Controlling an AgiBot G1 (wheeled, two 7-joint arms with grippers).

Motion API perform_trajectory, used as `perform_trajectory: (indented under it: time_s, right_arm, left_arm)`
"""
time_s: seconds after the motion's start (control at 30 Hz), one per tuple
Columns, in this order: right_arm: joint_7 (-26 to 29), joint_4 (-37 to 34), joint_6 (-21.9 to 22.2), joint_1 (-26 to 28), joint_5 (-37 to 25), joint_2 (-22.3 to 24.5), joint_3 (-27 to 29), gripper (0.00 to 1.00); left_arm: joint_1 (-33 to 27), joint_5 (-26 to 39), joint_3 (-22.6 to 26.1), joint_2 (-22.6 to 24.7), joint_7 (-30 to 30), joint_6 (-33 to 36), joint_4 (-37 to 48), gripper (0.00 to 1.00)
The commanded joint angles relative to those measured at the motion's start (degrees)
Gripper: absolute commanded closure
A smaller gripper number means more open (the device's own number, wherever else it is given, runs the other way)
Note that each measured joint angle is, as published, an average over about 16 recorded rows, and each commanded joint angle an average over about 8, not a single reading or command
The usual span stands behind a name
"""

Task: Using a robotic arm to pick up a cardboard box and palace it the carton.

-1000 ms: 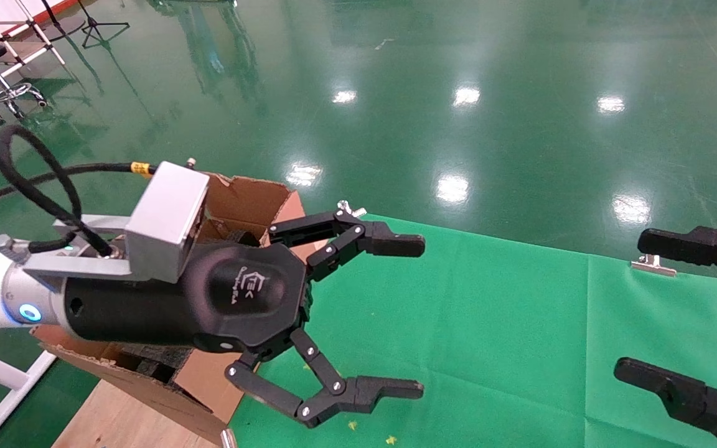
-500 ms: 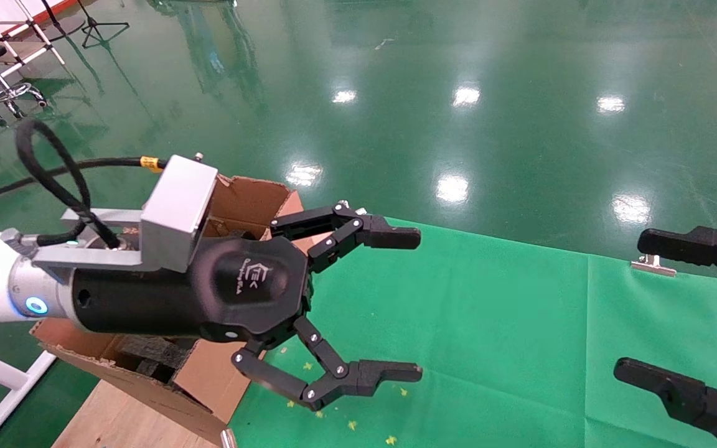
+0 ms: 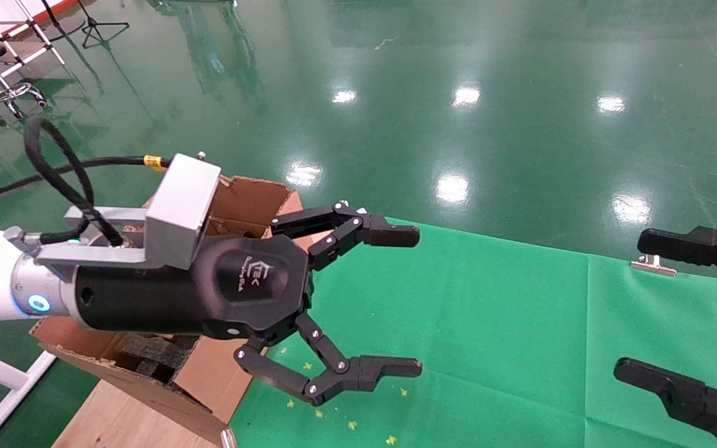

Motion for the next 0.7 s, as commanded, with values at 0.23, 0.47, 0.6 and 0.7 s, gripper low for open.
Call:
perform_trajectory:
  time_s: [0.23,0.47,0.6,0.7]
  right_arm:
    - [0.00,0.00,0.00,0.00,0.00,0.00,0.00,0.00]
    - [0.00,0.00,0.00,0.00,0.00,0.00,0.00,0.00]
    - [0.00,0.00,0.00,0.00,0.00,0.00,0.00,0.00]
    - [0.00,0.00,0.00,0.00,0.00,0.00,0.00,0.00]
  left_arm:
    - [-0.07,0.09,0.04,0.02,-0.03,-0.04,0.06,0.00]
    - [-0.09,0.13,0.07,0.02,-0.05,-0.07,0.09,0.00]
    - [-0.10,0.14,0.09,0.02,-0.05,-0.08,0.10,0.00]
    - [-0.11,0.15,0.10,0.02,-0.05,-0.08,0.11,0.00]
